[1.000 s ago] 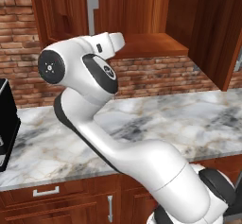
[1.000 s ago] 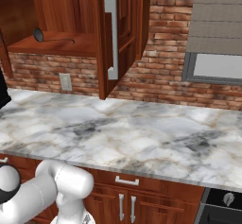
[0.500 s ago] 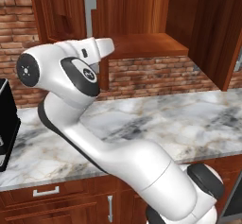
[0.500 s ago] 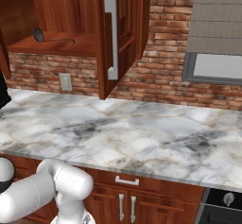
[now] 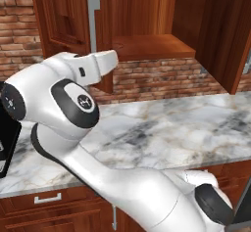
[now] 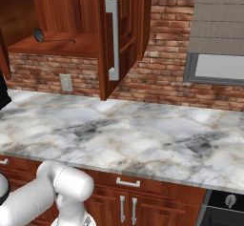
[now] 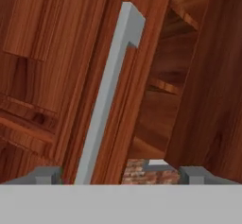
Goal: Open the cabinet and move the ladle to the pot. Then close the cabinet.
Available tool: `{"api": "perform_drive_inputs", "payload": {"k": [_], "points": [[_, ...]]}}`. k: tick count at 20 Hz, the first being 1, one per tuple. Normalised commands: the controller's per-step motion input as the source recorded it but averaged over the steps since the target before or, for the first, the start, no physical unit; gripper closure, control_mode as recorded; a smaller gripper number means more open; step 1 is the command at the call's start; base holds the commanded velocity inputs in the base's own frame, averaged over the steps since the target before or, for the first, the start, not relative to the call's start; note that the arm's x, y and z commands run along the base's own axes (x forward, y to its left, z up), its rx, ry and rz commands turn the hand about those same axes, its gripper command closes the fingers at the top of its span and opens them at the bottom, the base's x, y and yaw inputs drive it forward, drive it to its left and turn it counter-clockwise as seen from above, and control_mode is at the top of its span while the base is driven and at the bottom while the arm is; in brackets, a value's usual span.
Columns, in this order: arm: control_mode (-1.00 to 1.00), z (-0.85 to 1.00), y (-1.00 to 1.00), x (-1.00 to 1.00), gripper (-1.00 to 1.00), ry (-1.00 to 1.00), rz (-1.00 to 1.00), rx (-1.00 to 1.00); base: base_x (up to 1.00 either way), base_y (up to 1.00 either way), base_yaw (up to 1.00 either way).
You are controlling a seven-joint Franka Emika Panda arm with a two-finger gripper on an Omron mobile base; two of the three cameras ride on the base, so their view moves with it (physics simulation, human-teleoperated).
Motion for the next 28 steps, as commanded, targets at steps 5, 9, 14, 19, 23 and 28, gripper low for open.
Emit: {"api": "perform_drive_inputs", "payload": {"k": [5,9,14,19,23,28], "points": [[-1.00,0.09,-0.47,-0.79,-1.00,-0.03,0.04,0.04,0.00,0.00,0.00],[-1.00,-0.05,-0.85,-0.28,-1.00,0.08,0.17,0.16,0.00,0.00,0.00],[-1.00,-0.01,-0.77,0.01,-1.00,0.05,0.14,0.20,0.00,0.00,0.00],[-1.00,-0.03,-0.47,0.01,-1.00,0.03,0.17,0.28,0.00,0.00,0.00],[-1.00,-0.09,-0.20,0.04,-1.00,0.00,0.28,0.34,0.00,0.00,0.00],[-1.00,0.00,-0.18,0.22,-1.00,0.00,0.33,0.34,0.00,0.00,0.00]]}}
